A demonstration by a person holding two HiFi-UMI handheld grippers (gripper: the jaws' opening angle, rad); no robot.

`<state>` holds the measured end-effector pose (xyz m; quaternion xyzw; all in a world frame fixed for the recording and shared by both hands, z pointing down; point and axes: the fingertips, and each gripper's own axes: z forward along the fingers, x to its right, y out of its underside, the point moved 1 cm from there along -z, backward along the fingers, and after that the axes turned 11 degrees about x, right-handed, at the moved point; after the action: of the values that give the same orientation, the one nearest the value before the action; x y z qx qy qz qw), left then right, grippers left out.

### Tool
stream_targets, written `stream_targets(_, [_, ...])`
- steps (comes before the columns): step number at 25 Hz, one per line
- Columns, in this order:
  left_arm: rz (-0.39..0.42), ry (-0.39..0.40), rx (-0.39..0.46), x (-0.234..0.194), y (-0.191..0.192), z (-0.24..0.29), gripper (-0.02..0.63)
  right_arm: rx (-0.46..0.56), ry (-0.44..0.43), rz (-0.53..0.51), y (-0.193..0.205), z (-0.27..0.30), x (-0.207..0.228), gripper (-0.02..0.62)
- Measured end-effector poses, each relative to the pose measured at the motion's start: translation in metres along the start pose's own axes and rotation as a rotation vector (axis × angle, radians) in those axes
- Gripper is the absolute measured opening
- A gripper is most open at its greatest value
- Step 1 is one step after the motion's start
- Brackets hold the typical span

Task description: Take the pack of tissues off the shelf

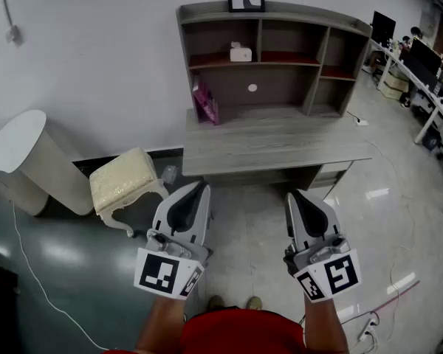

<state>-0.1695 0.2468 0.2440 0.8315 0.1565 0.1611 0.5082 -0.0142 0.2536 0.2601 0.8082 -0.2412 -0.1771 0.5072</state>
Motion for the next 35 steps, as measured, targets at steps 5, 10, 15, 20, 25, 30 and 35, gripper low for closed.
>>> stream_targets(5, [0.002,-0.005,-0.004,0.010,0.001,0.005,0.008,0.008,-0.013,0.041,-0.001,-0.005,0.009,0.005])
stream_targets(10, [0.011,-0.009,-0.015,0.024,0.004,0.014,0.008,0.006,-0.018,0.060,0.001,-0.012,0.024,0.005])
stream_targets(15, [0.011,-0.028,-0.024,0.043,0.010,0.027,0.008,0.009,-0.030,0.079,0.001,-0.026,0.045,0.005])
stream_targets(20, [0.028,-0.061,-0.030,0.058,0.019,0.044,0.009,0.014,-0.031,0.086,0.004,-0.041,0.074,0.005])
stream_targets(25, [0.023,-0.063,-0.043,0.067,0.025,0.062,0.008,0.024,-0.014,0.091,0.003,-0.044,0.098,0.005])
stream_targets(30, [0.013,-0.073,-0.036,0.056,0.033,0.092,0.009,0.027,-0.021,0.079,0.009,-0.025,0.117,0.005])
stream_targets(35, [-0.006,-0.063,-0.022,0.035,0.063,0.130,0.009,0.003,-0.011,0.060,0.036,0.007,0.142,0.005])
